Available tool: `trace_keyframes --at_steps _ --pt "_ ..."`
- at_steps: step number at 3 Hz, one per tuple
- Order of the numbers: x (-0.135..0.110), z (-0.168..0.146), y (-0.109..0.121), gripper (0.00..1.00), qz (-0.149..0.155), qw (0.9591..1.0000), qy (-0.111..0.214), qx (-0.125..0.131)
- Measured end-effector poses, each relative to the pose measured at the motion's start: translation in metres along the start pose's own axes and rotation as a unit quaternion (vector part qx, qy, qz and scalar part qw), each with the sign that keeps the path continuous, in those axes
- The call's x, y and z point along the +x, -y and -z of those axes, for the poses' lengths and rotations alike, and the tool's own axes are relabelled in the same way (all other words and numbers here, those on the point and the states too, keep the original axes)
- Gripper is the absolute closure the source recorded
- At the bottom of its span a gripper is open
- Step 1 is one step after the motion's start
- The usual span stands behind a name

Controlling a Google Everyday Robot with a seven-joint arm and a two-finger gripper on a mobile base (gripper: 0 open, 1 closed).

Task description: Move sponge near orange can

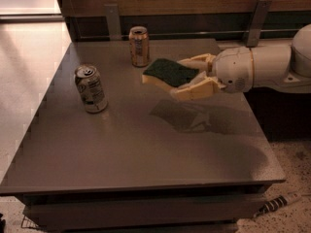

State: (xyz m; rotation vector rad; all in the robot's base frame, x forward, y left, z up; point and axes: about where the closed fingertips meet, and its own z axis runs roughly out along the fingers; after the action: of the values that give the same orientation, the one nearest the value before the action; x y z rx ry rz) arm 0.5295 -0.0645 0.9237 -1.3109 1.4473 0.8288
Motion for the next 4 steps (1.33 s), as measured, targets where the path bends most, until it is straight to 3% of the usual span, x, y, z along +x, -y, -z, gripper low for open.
trace_keyframes --at_steps 1,2,3,4 --pt "-0.002 0.024 0.035 1.0 -0.017 0.9988 -0.009 0.045" --pt "0.0 0.042 0.078 1.0 -0.029 0.9944 -0.04 0.094" --pt "0.021 0.049 0.124 1.0 -0.047 0.9878 -0.079 0.125" --pt "0.05 0.038 0.153 1.0 -0.063 0.9861 -0.089 0.125"
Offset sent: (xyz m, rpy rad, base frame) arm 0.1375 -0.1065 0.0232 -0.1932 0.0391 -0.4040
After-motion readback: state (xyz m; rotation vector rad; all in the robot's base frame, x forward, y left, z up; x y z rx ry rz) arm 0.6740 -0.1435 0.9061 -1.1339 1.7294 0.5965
